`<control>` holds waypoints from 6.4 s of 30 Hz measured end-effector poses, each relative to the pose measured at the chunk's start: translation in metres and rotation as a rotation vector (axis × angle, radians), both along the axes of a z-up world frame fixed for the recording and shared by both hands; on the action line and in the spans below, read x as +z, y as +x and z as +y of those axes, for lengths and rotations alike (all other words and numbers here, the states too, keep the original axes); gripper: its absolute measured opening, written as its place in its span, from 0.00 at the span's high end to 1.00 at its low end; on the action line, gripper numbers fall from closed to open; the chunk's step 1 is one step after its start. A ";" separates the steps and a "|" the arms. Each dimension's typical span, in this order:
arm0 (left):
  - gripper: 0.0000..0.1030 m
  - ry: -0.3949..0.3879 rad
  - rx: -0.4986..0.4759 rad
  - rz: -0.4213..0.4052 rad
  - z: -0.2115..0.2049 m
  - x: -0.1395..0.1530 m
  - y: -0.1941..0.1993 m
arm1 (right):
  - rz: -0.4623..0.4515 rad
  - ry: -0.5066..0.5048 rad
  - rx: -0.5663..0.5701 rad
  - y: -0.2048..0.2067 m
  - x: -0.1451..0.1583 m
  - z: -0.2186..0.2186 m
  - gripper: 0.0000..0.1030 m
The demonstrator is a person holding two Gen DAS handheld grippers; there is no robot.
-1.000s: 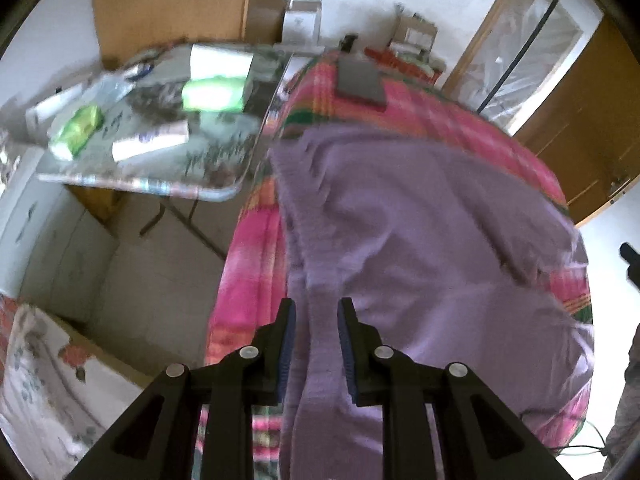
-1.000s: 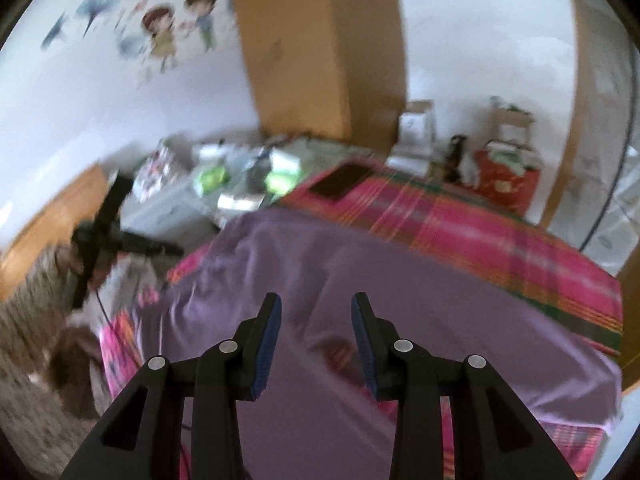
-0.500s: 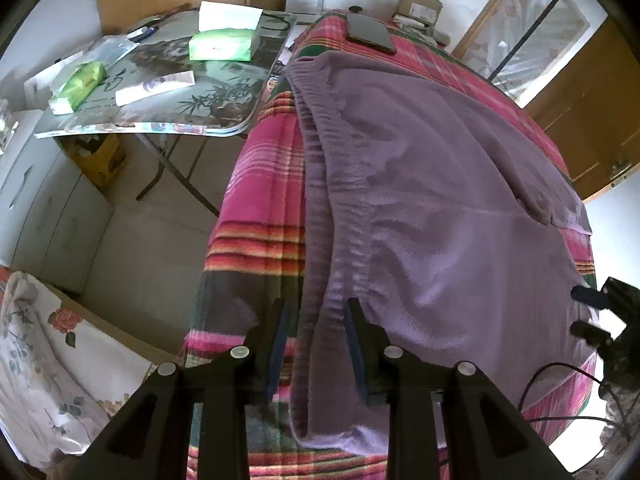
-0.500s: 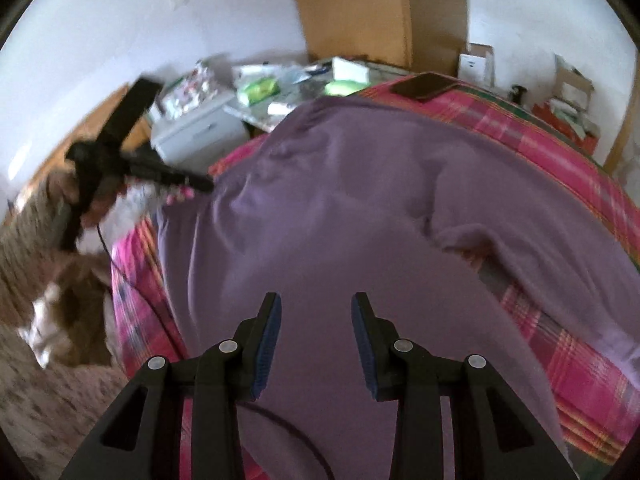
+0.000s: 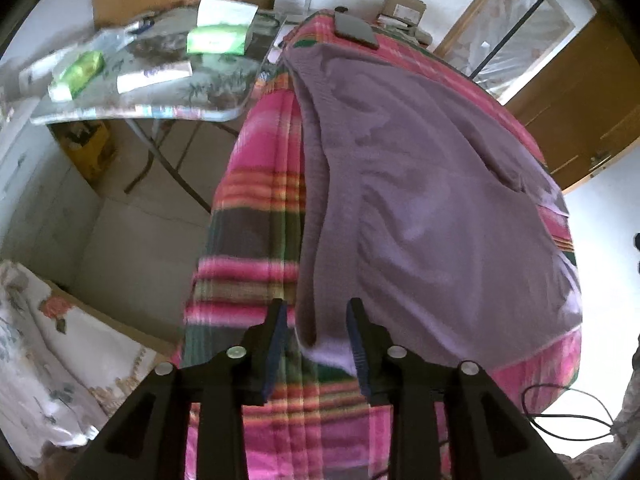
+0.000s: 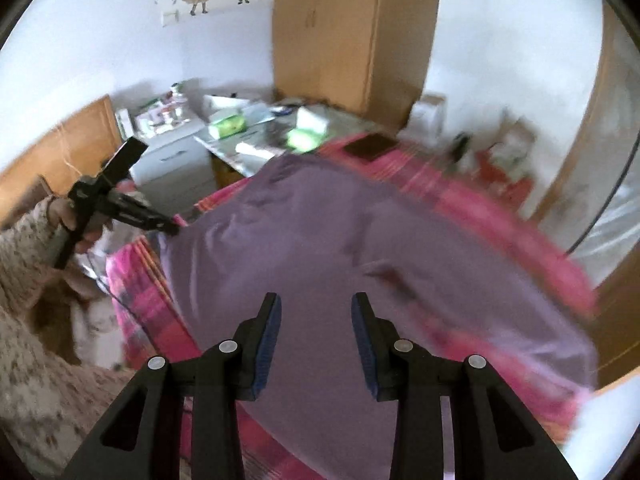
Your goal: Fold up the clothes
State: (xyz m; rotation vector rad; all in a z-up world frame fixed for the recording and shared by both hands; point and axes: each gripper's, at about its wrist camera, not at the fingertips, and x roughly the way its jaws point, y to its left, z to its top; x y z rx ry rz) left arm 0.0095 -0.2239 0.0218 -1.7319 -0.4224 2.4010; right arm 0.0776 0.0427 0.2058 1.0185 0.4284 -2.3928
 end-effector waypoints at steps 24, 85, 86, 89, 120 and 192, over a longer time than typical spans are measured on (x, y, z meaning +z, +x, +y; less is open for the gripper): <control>0.83 0.366 0.275 -0.019 -0.032 -0.027 0.016 | -0.134 0.082 0.198 0.011 -0.174 -0.130 0.46; 0.86 0.064 0.281 0.229 -0.065 0.105 0.018 | 0.027 -0.140 -0.002 -0.031 0.006 -0.041 0.68; 0.84 0.047 0.262 0.247 -0.061 0.115 0.014 | 0.057 -0.142 -0.028 -0.033 0.020 -0.032 0.68; 0.77 -0.003 0.202 0.283 -0.044 0.135 -0.010 | 0.138 -0.123 -0.099 -0.045 0.049 -0.009 0.62; 0.77 -0.479 -0.156 0.119 0.056 -0.017 -0.281 | -0.172 0.031 -0.163 -0.341 -0.145 0.046 0.62; 0.96 -0.448 -0.108 0.256 0.058 -0.019 -0.283 | 0.075 0.172 -0.156 -0.360 -0.157 0.002 1.00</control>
